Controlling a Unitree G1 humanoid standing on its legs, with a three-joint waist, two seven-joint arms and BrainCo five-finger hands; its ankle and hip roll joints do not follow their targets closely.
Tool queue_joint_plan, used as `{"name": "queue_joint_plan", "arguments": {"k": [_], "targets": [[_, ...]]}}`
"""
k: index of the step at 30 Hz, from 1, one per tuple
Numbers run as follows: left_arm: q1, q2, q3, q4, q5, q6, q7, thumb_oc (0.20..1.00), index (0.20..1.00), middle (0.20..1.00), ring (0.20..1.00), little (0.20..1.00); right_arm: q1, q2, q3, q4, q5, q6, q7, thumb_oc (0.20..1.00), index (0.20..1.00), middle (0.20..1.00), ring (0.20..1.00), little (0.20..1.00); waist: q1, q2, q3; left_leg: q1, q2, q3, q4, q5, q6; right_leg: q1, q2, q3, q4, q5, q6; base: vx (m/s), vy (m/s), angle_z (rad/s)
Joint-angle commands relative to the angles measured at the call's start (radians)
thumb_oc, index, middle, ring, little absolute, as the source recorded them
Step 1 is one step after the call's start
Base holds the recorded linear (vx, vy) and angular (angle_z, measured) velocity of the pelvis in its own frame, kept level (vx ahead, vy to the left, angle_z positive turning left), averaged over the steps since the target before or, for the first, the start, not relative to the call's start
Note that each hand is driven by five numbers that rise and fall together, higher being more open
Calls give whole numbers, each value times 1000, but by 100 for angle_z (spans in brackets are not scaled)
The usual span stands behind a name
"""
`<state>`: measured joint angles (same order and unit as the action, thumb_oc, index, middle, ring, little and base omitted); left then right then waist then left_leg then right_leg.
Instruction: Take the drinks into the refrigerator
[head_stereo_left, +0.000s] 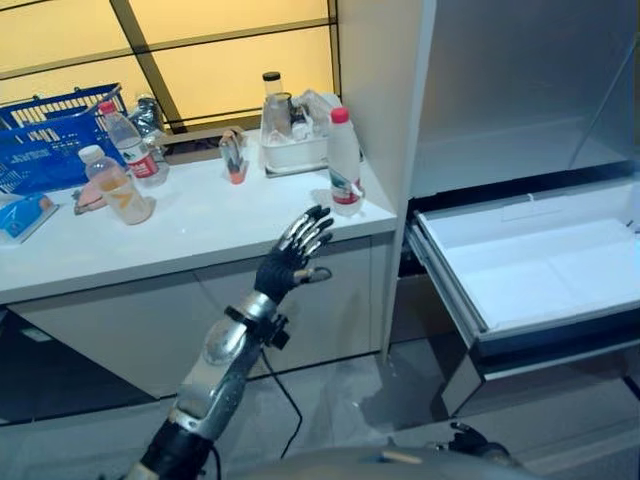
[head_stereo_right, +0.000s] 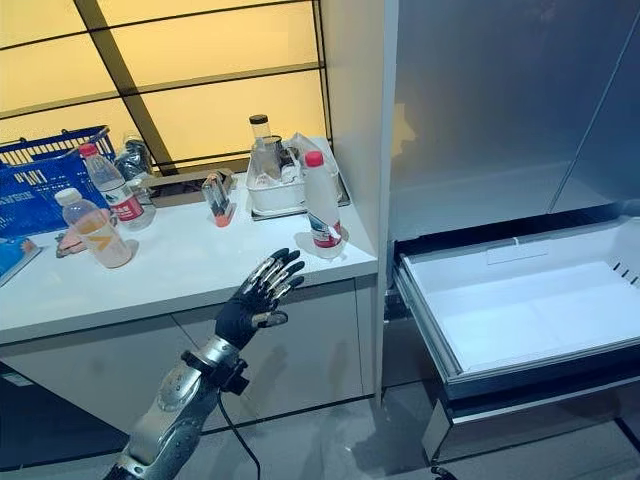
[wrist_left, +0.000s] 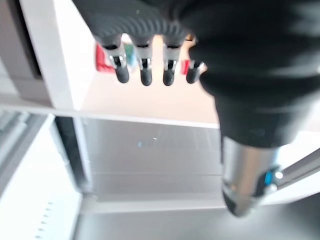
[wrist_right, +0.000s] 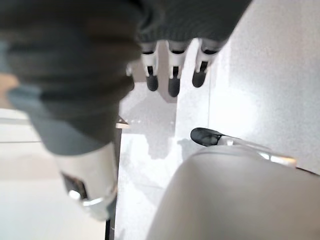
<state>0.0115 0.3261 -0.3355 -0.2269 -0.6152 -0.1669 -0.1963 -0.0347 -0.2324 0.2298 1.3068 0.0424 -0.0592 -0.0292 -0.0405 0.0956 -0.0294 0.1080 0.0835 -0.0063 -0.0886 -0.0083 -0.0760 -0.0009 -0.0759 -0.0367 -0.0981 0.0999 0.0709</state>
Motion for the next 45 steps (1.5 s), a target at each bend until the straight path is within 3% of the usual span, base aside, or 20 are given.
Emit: {"name": "queue_joint_plan", "arguments": {"k": [1,9,20,27,37,45], "targets": [[-73,20,27,-73,-52,-64,23,1000,1000,1000,1000,1000,-37,91,19,64,10,-10,7,1000,1000,1000,1000,1000,-14,-102,-19,-27,-68,-12,16,-55,42,54,-57,14,18,-80,51,0,-4,-5],[-178,-12,97,-61,-37,-96,151,1000,1000,1000,1000,1000,-34,88,28,60,14,-6,-5,1000,1000,1000,1000,1000,-23,-99,-18,-16,-66,-11,14,-64,42,65,-57,12,17,-89,50,12,-2,0],[-426,44,149,212,84,-71,293,1000,1000,1000,1000,1000,-25,74,41,51,11,10,-7,1000,1000,1000,1000,1000,-43,-85,-28,-10,-66,-2,14,-57,39,67,-58,15,17,-83,52,9,0,0],[-660,148,107,529,131,-25,343,1000,1000,1000,1000,1000,-10,64,51,50,13,26,-13,1000,1000,1000,1000,1000,-66,-64,-31,9,-63,9,10,-65,37,79,-52,21,15,-92,58,15,-1,-2],[-904,159,17,859,170,20,377,1000,1000,1000,1000,1000,-1,47,51,60,34,28,-25,1000,1000,1000,1000,1000,-94,-44,-26,12,-63,20,8,-62,36,78,-52,31,14,-89,64,0,0,0],[-1015,144,-13,1016,156,35,376,1000,1000,1000,1000,1000,4,36,44,74,49,29,-32,1000,1000,1000,1000,1000,-108,-34,-25,16,-62,28,5,-60,35,75,-51,37,11,-84,66,-4,2,-5]]}}
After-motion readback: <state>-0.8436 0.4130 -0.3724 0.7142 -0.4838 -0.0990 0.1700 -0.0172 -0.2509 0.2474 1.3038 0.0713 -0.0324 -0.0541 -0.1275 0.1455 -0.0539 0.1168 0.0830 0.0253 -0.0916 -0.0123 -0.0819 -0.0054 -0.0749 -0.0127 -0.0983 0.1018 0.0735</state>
